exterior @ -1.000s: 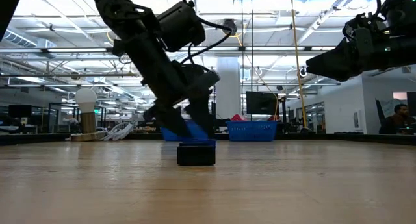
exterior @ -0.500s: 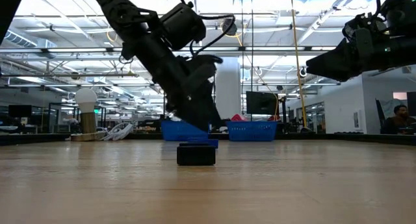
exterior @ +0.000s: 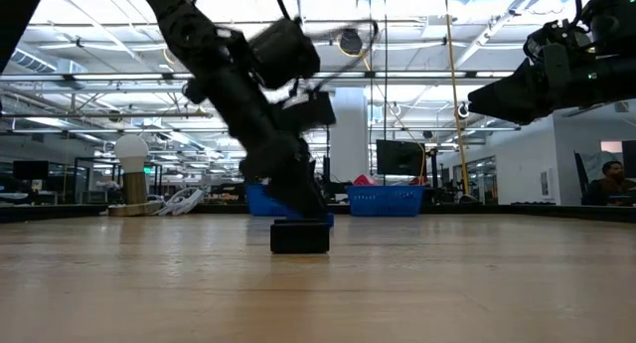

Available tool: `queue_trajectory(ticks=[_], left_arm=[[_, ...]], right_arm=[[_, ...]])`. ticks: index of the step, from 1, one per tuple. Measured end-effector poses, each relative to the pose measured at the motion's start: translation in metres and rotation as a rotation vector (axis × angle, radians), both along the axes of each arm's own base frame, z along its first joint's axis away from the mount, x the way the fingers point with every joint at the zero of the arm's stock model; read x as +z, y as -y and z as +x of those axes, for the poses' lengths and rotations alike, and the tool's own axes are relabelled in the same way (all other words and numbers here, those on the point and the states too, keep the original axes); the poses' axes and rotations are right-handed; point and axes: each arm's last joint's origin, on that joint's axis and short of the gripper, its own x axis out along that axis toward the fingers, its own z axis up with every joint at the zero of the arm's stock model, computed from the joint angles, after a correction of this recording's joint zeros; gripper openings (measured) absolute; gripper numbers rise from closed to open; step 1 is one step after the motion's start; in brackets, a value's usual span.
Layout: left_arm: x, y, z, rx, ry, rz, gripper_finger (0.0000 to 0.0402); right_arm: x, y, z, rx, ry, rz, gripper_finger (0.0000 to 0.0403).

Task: Pick & Place Office items
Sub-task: Put the blue digital timer into the left blue bin

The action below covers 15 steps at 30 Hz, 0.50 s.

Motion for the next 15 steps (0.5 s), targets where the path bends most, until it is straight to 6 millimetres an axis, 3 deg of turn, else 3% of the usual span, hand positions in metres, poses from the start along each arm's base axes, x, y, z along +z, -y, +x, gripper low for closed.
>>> queue_trajectory(ticks=[5,12,15], left_arm=[[-0.014,0.001,0.007,0.084,0.028,-0.037,0.0294],[-0.016,-0.009,0.006,0.613,0.089,-0.214,0.0294],[-0.015,-0.016,0.006,0.754,0.12,-0.314,0.0294]], right_arm=[[0.0,0.0,0.0,0.0,0.0,0.0,0.0238],[0.0,0.0,0.0,0.0,0.0,0.0,0.0238],[0.0,0.0,0.0,0.0,0.0,0.0,0.0238]])
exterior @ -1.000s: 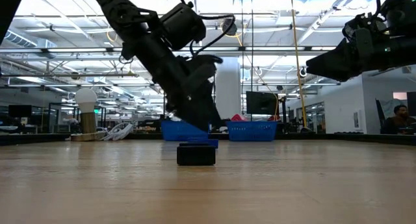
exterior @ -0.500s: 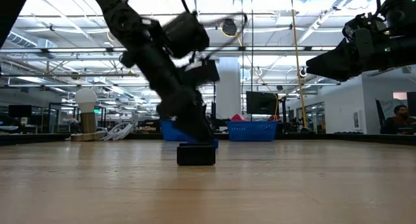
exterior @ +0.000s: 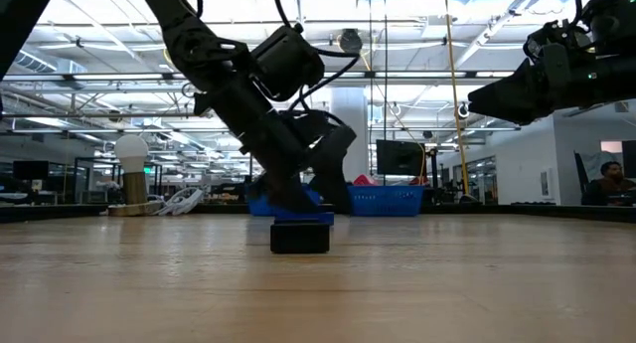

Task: Pick & Place Office items
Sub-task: Put the blue digital timer into the left blue bin

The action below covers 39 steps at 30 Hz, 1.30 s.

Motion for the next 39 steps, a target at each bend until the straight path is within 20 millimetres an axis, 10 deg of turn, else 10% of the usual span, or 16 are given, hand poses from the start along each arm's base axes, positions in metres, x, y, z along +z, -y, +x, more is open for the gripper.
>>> queue_trajectory(ticks=[6,20,39], left_arm=[[0.008,-0.013,0.0,-0.048,0.041,-0.129,0.0294],[0.067,-0.012,-0.024,-0.55,-0.039,0.202,0.0294],[0.014,0.003,-0.016,-0.68,-0.243,0.284,0.0294]], right_arm=[[0.0,0.0,0.0,0.0,0.0,0.0,0.0238],[0.0,0.0,0.0,0.0,0.0,0.0,0.0238],[0.0,0.0,0.0,0.0,0.001,0.0,0.0238]])
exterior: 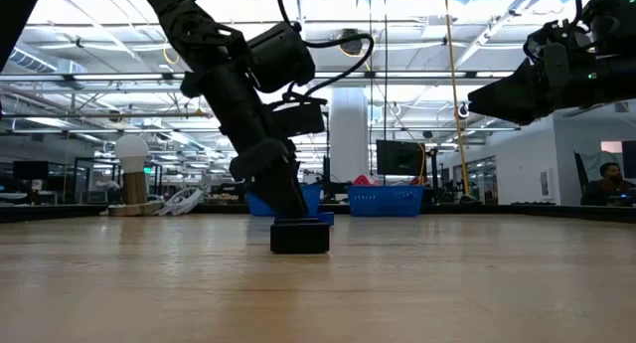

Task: Pick & Place Office items
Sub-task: Put the blue digital timer into the left blue bin

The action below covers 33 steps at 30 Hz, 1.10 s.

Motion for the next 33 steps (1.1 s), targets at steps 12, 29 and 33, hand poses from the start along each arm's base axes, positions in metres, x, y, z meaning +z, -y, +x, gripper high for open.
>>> queue_trajectory(ticks=[12,29,33], left_arm=[[-0.001,0.001,0.0,0.0,0.002,-0.058,0.0195],[0.004,0.003,0.007,0.085,0.109,-0.11,0.0148],[0.016,0.003,0.007,0.074,0.155,-0.102,0.0132]], right_arm=[[0.0,0.0,0.0,0.0,-0.001,0.0,0.0238],[0.0,0.0,0.0,0.0,-0.001,0.0,0.0238],[0.0,0.0,0.0,0.0,-0.001,0.0,0.0238]])
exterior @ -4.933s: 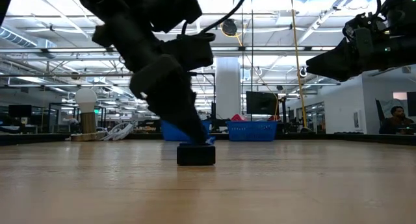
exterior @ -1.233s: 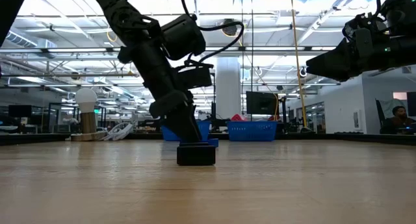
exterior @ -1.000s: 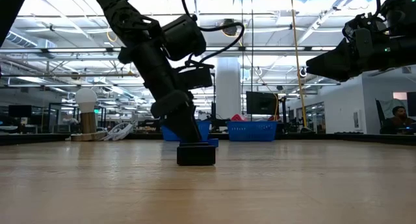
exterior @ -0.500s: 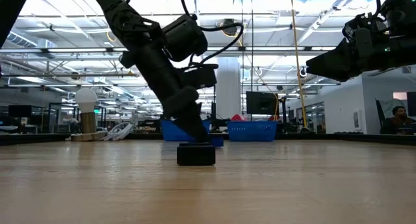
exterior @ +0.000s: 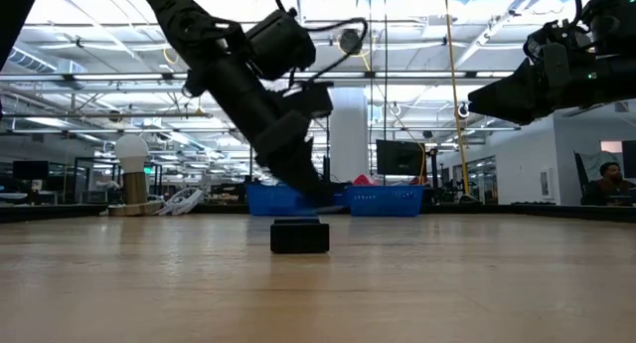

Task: Pick & Place Office items
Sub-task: Put the blue digital timer into the left blue bin

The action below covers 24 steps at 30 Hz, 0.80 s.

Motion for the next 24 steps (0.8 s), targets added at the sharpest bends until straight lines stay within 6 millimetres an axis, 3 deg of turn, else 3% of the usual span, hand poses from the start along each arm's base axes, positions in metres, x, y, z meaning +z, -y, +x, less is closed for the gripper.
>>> queue_trajectory(ticks=[15,19,24], left_arm=[[0.09,-0.002,-0.019,0.053,0.276,0.072,0.0142],[0.099,-0.004,-0.018,-0.01,0.398,0.019,0.0133],[0.09,-0.017,-0.023,-0.008,0.504,-0.008,0.0133]], right_arm=[[0.0,0.0,0.0,0.0,-0.001,0.0,0.0238],[0.0,0.0,0.0,0.0,-0.002,0.0,0.0238],[0.0,0.0,0.0,0.0,-0.002,0.0,0.0238]])
